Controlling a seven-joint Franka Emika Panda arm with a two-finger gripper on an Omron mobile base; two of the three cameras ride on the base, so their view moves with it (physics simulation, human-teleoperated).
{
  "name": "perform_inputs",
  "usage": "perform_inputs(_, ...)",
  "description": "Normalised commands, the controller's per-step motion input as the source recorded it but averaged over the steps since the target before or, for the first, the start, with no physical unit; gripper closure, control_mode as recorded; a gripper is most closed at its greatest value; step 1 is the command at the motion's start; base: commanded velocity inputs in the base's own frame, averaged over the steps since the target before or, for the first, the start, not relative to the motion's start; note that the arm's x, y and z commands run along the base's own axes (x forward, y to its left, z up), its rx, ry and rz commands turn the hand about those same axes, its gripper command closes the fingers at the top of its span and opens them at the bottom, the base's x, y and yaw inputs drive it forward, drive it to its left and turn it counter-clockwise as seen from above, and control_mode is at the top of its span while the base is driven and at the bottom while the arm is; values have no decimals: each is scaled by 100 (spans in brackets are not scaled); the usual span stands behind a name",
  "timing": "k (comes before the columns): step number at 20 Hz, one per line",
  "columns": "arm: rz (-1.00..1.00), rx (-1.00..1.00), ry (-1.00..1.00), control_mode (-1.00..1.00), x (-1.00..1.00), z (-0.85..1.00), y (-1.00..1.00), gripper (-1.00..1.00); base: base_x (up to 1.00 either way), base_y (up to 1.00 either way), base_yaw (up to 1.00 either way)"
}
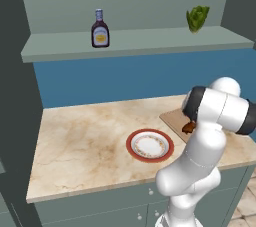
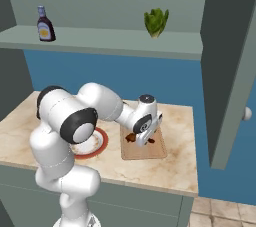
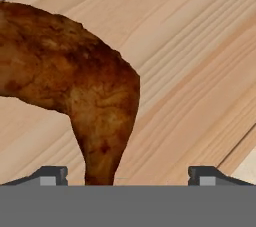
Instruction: Pick the chicken drumstick from the plate and place it on the cutting board. Then pick the condiment bottle from the cabinet and place it next to the cutting board.
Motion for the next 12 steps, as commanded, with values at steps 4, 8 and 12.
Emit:
perform_inputs(4, 1, 0, -5, -100, -4, 25, 0, -100, 0, 0, 0)
perform_inputs(8, 1, 0, -5, -100, -7, 25, 0, -100, 0, 0, 0)
perform_inputs(12, 0, 0, -3, -100, -8, 21, 3, -100, 0, 0, 0)
